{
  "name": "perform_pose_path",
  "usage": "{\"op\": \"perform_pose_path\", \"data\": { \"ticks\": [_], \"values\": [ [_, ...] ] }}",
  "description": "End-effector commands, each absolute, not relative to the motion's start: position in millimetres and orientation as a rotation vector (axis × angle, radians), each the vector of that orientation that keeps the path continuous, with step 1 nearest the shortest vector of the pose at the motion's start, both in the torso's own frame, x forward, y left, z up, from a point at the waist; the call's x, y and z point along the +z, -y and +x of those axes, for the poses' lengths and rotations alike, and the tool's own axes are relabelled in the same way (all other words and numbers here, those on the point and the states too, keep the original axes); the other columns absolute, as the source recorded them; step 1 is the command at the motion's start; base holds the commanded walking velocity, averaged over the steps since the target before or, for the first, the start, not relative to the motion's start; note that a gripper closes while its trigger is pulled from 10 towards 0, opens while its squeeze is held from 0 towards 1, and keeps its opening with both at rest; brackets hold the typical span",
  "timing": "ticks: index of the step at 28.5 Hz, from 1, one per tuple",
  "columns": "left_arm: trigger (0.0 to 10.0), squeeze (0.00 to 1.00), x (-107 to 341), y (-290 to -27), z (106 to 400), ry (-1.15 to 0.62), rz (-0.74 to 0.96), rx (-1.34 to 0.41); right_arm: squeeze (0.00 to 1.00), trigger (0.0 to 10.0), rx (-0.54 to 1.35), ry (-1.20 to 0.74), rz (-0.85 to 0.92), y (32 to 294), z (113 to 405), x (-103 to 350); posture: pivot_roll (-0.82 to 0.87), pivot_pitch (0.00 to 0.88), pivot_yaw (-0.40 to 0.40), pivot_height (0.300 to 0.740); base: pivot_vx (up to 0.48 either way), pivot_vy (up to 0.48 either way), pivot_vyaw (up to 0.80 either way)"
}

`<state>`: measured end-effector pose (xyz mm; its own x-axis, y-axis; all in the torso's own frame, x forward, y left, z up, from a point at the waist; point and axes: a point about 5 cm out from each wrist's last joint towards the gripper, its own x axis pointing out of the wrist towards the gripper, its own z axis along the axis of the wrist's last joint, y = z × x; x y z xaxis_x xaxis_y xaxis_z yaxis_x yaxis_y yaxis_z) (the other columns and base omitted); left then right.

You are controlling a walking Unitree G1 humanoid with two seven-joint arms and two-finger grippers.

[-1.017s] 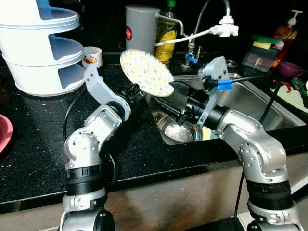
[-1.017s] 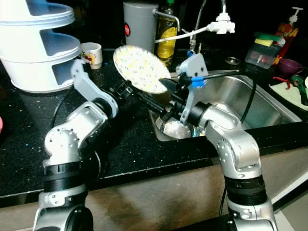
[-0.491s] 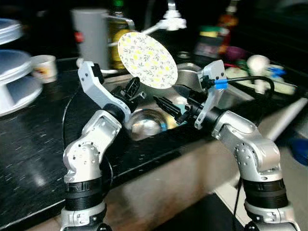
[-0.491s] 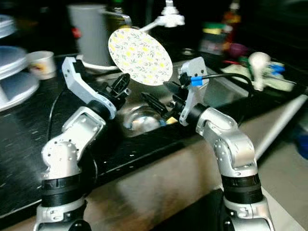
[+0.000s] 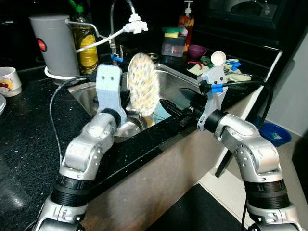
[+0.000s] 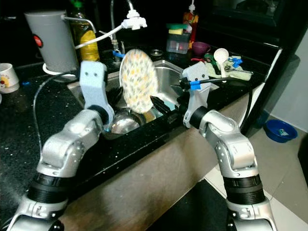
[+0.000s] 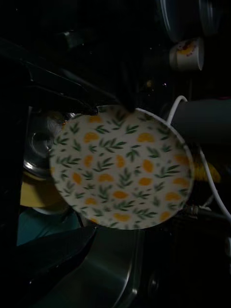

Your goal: Kitchen organization

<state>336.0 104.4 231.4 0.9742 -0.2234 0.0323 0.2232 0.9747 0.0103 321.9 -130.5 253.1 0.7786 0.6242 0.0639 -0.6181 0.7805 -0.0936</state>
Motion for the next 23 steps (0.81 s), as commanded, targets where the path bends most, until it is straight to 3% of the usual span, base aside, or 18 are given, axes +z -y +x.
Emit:
{"op": "perform_pose_path", "data": {
  "ticks": [1,6,7,8,9,10,11,20,21,22,23],
  "values": [
    [10.0,0.00,226.8,-105.5,336.9,0.041,0.082,-0.200,0.00,10.0,0.667,0.081,-0.087,130.5,321.4,249.3,-0.04,0.000,-0.038,0.740,0.000,0.000,0.00],
    [10.0,0.00,220.3,-101.3,336.8,0.035,0.140,-0.216,0.00,10.0,0.663,0.076,-0.096,130.8,321.3,247.8,-0.04,0.000,-0.037,0.740,0.000,0.000,0.00],
    [10.0,0.34,215.4,-100.0,336.9,0.030,0.165,-0.218,0.00,10.0,0.663,0.075,-0.101,130.6,321.3,247.4,-0.04,0.000,-0.036,0.740,0.000,0.000,0.00],
    [10.0,0.34,213.5,-99.9,337.0,0.028,0.178,-0.217,0.00,10.0,0.663,0.074,-0.103,130.6,321.3,247.2,-0.04,0.000,-0.036,0.740,0.000,0.000,0.00],
    [10.0,0.68,210.6,-100.4,337.3,0.021,0.187,-0.212,0.00,10.0,0.663,0.073,-0.105,130.5,321.4,246.9,-0.04,0.000,-0.035,0.740,0.000,0.000,0.00],
    [10.0,0.68,208.7,-100.8,337.5,0.016,0.193,-0.208,0.00,10.0,0.663,0.072,-0.106,130.5,321.5,246.7,-0.04,0.000,-0.035,0.740,0.000,0.000,0.00],
    [10.0,1.00,205.7,-101.5,337.8,0.009,0.200,-0.206,0.00,10.0,0.663,0.071,-0.108,130.3,321.6,246.3,-0.04,0.000,-0.036,0.740,0.000,0.000,0.00],
    [10.0,1.00,202.9,-120.5,339.5,0.006,0.098,-0.106,0.00,10.0,0.663,0.094,-0.110,128.9,322.2,247.6,-0.04,0.000,-0.043,0.740,0.000,0.000,0.00],
    [10.0,0.52,207.9,-127.5,339.2,0.030,0.064,-0.068,0.00,10.0,0.654,0.117,-0.100,128.1,322.7,249.9,-0.04,0.000,-0.044,0.740,0.000,0.000,0.00],
    [10.0,0.52,211.1,-132.4,338.8,0.047,0.042,-0.041,0.00,10.0,0.647,0.133,-0.092,127.5,323.1,251.6,-0.04,0.000,-0.045,0.740,0.000,0.000,0.00],
    [10.0,0.00,214.9,-137.7,337.2,0.071,0.024,-0.017,0.00,10.0,0.639,0.148,-0.083,126.1,323.5,253.3,-0.04,0.000,-0.046,0.740,0.000,0.000,0.00]
  ]
}}
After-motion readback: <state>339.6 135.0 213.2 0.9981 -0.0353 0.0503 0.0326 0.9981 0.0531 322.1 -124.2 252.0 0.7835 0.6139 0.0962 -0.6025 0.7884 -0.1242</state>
